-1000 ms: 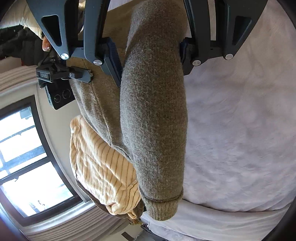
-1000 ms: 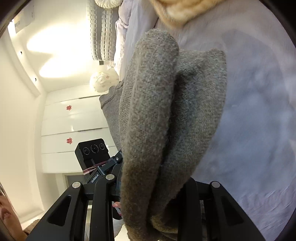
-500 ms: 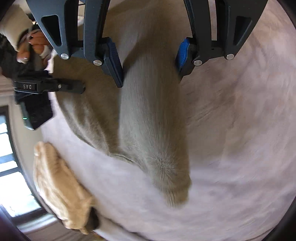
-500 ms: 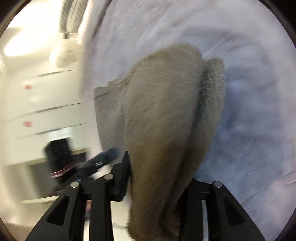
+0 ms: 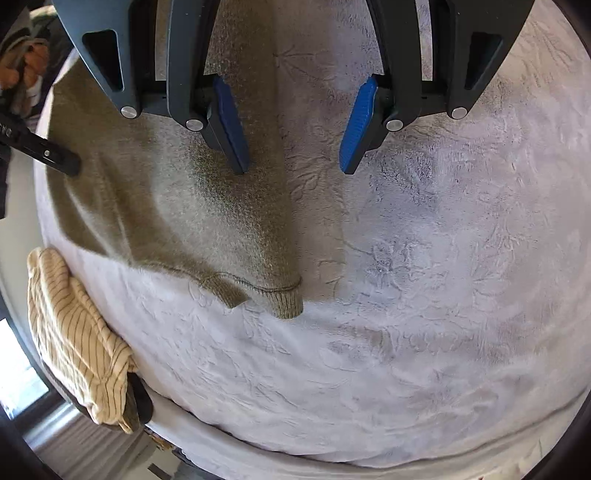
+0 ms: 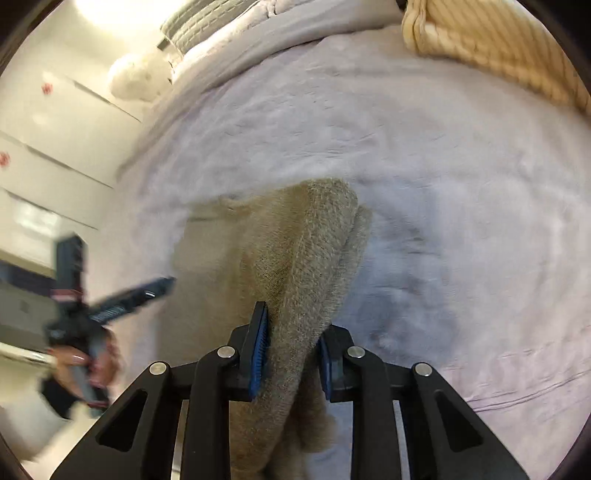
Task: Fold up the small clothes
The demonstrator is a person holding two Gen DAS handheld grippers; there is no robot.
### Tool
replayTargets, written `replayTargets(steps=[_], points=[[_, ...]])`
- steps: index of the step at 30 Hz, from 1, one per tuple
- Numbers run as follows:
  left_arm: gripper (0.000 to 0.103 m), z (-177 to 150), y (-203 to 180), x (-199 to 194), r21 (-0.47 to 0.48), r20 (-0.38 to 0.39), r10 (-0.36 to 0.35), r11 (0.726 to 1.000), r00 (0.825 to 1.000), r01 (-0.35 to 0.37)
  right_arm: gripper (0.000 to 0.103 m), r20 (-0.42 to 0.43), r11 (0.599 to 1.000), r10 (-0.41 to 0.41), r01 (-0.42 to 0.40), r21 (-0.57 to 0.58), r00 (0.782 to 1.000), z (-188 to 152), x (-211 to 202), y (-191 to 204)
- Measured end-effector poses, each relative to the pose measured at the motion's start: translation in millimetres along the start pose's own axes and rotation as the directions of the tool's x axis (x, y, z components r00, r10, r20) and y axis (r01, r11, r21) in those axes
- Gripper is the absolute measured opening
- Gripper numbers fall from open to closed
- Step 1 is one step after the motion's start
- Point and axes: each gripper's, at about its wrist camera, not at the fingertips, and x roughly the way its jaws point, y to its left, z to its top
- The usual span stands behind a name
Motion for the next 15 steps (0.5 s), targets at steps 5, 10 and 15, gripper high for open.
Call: replayTargets(steps=[5, 10, 15], points=[[0.055, -1.3, -25.4, 20.5, 0.023, -0.007, 0.035, 0.999, 0.999, -0.034, 0.021, -0.053, 0.979, -0.043, 0.053, 0.199, 0.998, -13.6, 22.8, -70.1], [0.055, 2.6, -37.0, 17.0, 0.065, 0.004, 0.124, 0.990, 0.992, -0.124, 0.027, -0.080, 0.978, -0.106, 0.118, 0.172, 0.991, -9.3, 2.2, -49.4], [0.055, -8.9, -27.0, -9.8, 0.037, -0.010, 0.093, 0.995, 0.996, -0.093, 0.031, -0.083, 0.949, 0.123, -0.093, 0.302, 0.989, -37.6, -19.4, -54.9]])
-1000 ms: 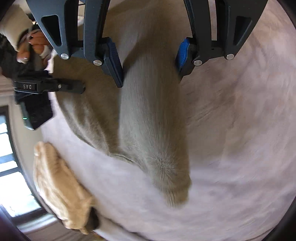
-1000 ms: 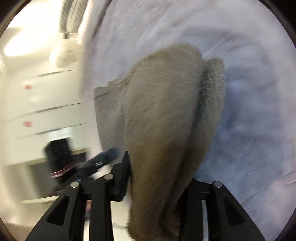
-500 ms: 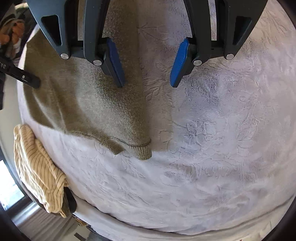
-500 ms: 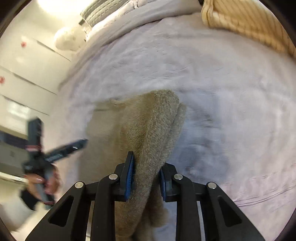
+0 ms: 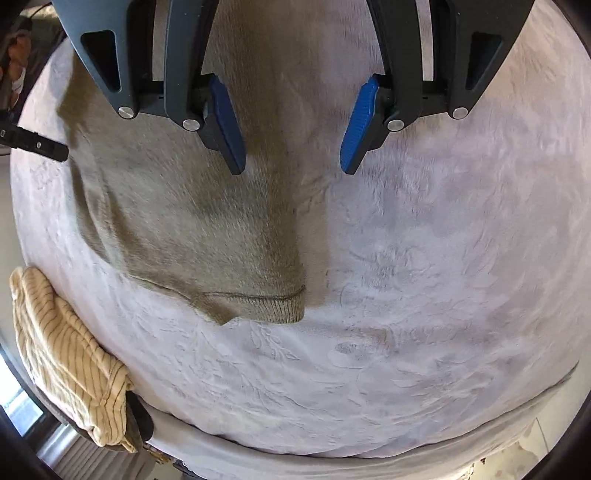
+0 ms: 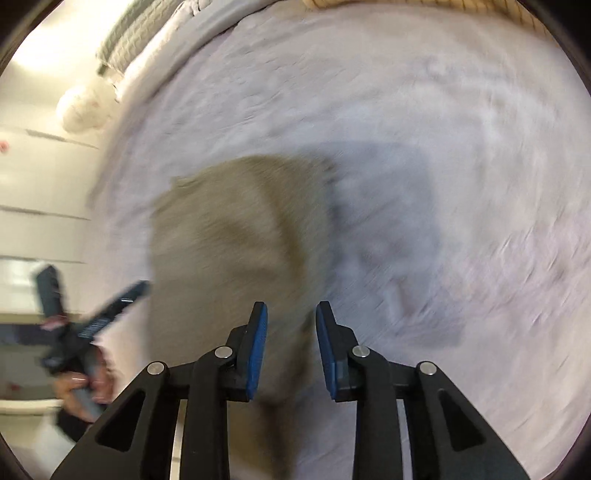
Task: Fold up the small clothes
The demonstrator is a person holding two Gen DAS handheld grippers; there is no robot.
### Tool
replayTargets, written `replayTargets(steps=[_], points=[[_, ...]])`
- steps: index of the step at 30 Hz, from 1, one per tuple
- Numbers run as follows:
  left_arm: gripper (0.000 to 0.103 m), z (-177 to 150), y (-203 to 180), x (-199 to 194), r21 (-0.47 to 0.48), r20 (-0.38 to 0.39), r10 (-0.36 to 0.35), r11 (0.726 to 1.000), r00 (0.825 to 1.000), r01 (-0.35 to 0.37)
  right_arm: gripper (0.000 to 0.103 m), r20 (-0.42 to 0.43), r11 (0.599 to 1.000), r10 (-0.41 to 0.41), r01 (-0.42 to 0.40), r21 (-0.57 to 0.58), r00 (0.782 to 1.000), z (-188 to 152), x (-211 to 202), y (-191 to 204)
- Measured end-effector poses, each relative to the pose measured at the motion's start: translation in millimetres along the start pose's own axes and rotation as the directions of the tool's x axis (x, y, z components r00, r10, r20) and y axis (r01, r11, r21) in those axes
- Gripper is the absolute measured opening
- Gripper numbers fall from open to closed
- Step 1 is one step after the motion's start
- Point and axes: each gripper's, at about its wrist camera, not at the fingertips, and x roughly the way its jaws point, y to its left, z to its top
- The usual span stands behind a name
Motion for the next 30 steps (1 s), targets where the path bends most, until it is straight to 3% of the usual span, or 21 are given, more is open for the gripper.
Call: replayTargets(steps=[3, 7, 9, 10, 14, 19, 24, 30], points=[[0.055, -16.2, -0.6, -9.2, 0.002, -0.021, -0.019, 1.000, 1.000, 0.019, 0.032, -0.050, 0.998, 0.051, -0.049, 0.044, 0.997, -17.8, -2.5, 2.3], [0.056, -36.7, -5.5, -9.2, 0.007, -0.054, -0.002, 1.000, 0.999, 0.003, 0.032, -0.114, 0.996, -0.082, 0.085, 0.025, 0.990, -34.9, 10.3, -0.7], [0.069, -45.0, -5.4, -8.2, 0.005, -0.057, 0.017, 1.000, 0.998, -0.017, 0.035, -0.100, 0.993, -0.114, 0.115, 0.007, 0.988, -37.2, 19.9, -0.7], [0.071, -47.9, -5.8, -7.3, 0.010, -0.052, 0.034, 0.999, 0.998, -0.034, 0.037, -0.094, 0.990, -0.138, 0.137, -0.016, 0.986, -37.4, 25.3, 2.2], [0.071, -51.6, -5.5, -5.2, -0.005, -0.061, 0.044, 0.999, 0.997, -0.045, 0.039, -0.076, 0.973, -0.224, 0.218, -0.074, 0.972, -38.1, 28.6, 21.6], [0.071, -53.3, -4.0, -7.8, -0.026, -0.076, 0.048, 0.998, 0.996, -0.050, 0.042, -0.061, 0.926, -0.345, 0.328, -0.188, 0.937, -41.8, 28.2, 54.8], [0.071, -63.0, 2.0, -18.4, -0.036, -0.091, 0.038, 0.998, 0.995, -0.041, 0.042, -0.115, 0.920, -0.368, 0.343, -0.190, 0.923, -53.2, 23.3, 50.0], [0.071, -86.7, 2.6, -35.0, -0.014, -0.119, -0.015, 1.000, 0.993, 0.013, 0.044, -0.106, 0.973, -0.220, 0.210, -0.099, 0.970, -64.9, -11.9, 41.2]])
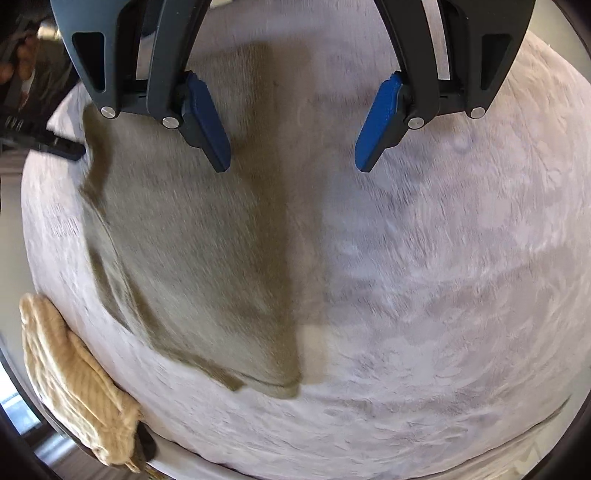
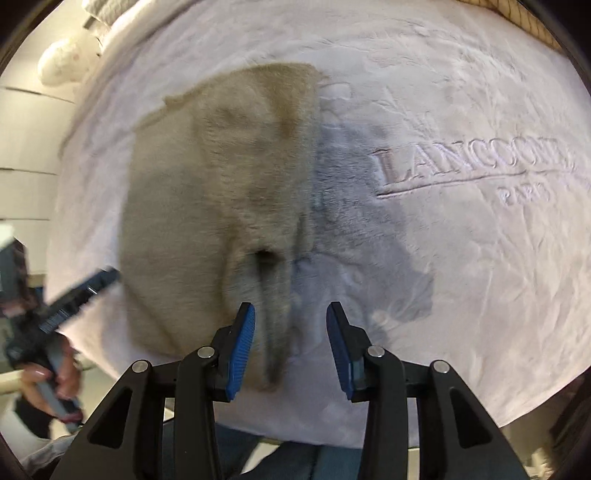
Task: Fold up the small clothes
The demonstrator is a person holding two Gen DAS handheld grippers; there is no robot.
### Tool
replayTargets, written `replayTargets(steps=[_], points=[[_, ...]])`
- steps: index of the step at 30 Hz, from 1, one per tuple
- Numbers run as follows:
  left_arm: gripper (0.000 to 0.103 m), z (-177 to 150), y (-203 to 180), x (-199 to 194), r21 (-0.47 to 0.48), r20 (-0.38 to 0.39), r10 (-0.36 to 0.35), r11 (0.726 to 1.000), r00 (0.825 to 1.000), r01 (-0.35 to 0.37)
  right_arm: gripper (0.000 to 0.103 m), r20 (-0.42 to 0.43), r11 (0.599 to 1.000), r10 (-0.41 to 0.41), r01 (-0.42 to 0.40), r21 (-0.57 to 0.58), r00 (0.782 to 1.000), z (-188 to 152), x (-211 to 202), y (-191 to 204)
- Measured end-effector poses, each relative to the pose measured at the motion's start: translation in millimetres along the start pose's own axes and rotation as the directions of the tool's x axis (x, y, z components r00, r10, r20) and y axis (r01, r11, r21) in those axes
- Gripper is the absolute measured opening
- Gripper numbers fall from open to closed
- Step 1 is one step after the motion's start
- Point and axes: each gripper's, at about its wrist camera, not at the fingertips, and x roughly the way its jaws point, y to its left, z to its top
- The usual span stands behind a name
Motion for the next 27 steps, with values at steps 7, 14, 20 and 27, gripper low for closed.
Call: replayTargets(steps=[7, 14, 20, 27], points=[[0.050, -27.4, -3.4, 13.4, 0.011, -0.106, -0.063, 0.998, 0.992, 0.065, 0.043, -0.081, 0.999, 0.049, -0.047, 0.021, 0.996, -12.2, 8.5, -1.1], [0.050, -31.6, 1.5, 18.3, -0.009, -0.131, -0.095, 0.995, 0.987, 0.095, 0.013, -0.095, 0.999, -0.037, 0.034, -0.030, 0.995, -22.8, 13.4, 8.3], [0.050, -29.5, -11.4, 29.2, -0.016, -0.154, -0.086, 0.996, 0.984, 0.085, 0.012, -0.120, 0.996, -0.085, 0.080, -0.039, 0.989, -18.9, 33.0, 13.5], [0.050, -26.4, -9.6, 27.1, -0.004, -0.153, -0.073, 0.997, 0.986, 0.074, 0.012, -0.124, 0.993, -0.102, 0.095, -0.066, 0.987, -20.8, 33.5, 20.8]])
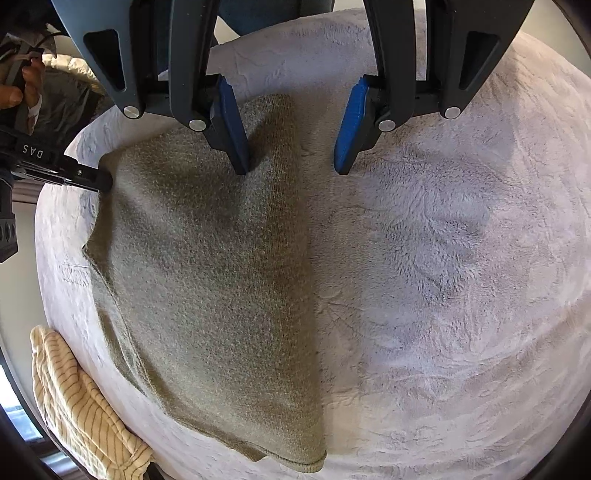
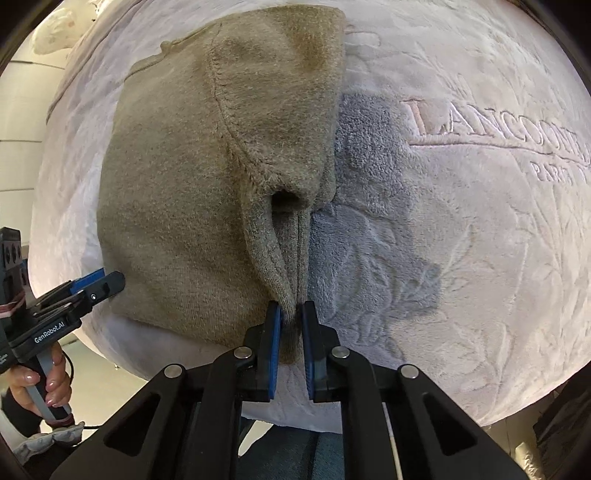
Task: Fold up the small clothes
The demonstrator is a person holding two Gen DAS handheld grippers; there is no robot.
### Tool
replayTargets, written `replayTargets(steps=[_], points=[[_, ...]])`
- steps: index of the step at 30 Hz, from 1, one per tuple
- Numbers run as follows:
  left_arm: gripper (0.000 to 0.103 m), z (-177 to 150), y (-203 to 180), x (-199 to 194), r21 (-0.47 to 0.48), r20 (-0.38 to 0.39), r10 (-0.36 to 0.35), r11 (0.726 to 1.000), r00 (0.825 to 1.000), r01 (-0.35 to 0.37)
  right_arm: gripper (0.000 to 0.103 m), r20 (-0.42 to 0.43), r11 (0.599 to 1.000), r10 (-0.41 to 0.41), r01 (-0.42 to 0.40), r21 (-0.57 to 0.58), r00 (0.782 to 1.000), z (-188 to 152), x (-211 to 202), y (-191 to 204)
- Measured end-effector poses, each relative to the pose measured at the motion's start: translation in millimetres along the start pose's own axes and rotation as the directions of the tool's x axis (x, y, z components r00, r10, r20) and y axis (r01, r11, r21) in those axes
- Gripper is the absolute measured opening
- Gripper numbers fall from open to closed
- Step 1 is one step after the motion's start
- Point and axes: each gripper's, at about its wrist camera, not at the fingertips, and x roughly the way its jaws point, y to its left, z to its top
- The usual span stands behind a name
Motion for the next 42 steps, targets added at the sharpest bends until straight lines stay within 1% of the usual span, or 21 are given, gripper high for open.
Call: replayTargets(steps=[7, 14, 23, 28, 30, 32, 34, 35, 36, 40, 41, 42], points=[[0.050, -1.5, -5.8, -5.2, 0.029, 0.010, 0.030, 0.999, 0.999, -0.031, 0.012, -0.001, 1.000, -0.002, 0.002, 0.004, 1.000, -4.3, -2.0, 0.5], [0.050, 0.5, -12.7, -4.9, 0.037, 0.015, 0.051, 0.998, 0.999, -0.051, 0.012, -0.002, 1.000, -0.005, 0.005, 0.003, 1.000, -4.3, -2.8, -0.4], [0.050, 1.8, -14.9, -1.7, 0.047, 0.013, 0.063, 0.997, 0.998, -0.063, 0.012, 0.000, 1.000, -0.005, 0.005, 0.009, 1.000, -2.7, -3.8, -2.6], [0.050, 6.3, -18.9, -9.6, 0.055, 0.038, 0.082, 0.995, 0.996, -0.084, 0.013, 0.004, 1.000, -0.023, 0.023, -0.002, 1.000, 2.0, -8.5, -3.0], [0.050, 9.9, -20.5, -16.5, 0.056, 0.062, 0.087, 0.994, 0.994, -0.090, 0.013, 0.012, 0.999, -0.035, 0.035, -0.006, 0.999, 3.4, -12.1, -2.7], [0.050, 14.2, -22.4, -25.2, 0.049, 0.090, 0.088, 0.995, 0.992, -0.092, 0.013, 0.045, 0.998, -0.056, 0.057, -0.006, 0.997, 7.7, -21.9, -4.3], [0.050, 21.2, -20.7, -34.0, 0.033, 0.118, 0.086, 0.995, 0.989, -0.091, 0.013, 0.107, 1.000, -0.025, 0.023, 0.017, 0.994, 16.4, -39.1, -10.5], [0.050, 26.5, -19.6, -39.1, 0.019, 0.136, 0.085, 0.996, 0.987, -0.088, 0.018, 0.130, 0.999, -0.002, -0.002, 0.032, 0.992, 21.0, -45.9, -14.8], [0.050, 30.6, -18.9, -42.0, 0.010, 0.147, 0.085, 0.996, 0.985, -0.087, 0.018, 0.163, 0.997, 0.024, -0.035, 0.062, 0.986, 30.4, -54.4, -21.2], [0.050, 57.3, -16.6, -47.4, -0.030, 0.186, 0.100, 0.995, 0.977, -0.096, 0.019, 0.203, 0.982, 0.096, -0.126, 0.139, 0.975, 65.0, -61.7, -39.0], [0.050, 66.8, -16.6, -46.9, -0.042, 0.192, 0.104, 0.994, 0.976, -0.098, 0.022, 0.205, 0.977, 0.119, -0.152, 0.150, 0.971, 73.9, -60.1, -42.2], [0.050, 72.0, -16.6, -45.5, -0.048, 0.197, 0.107, 0.994, 0.975, -0.099, 0.033, 0.201, 0.971, 0.140, -0.174, 0.162, 0.970, 84.2, -56.0, -45.5]])
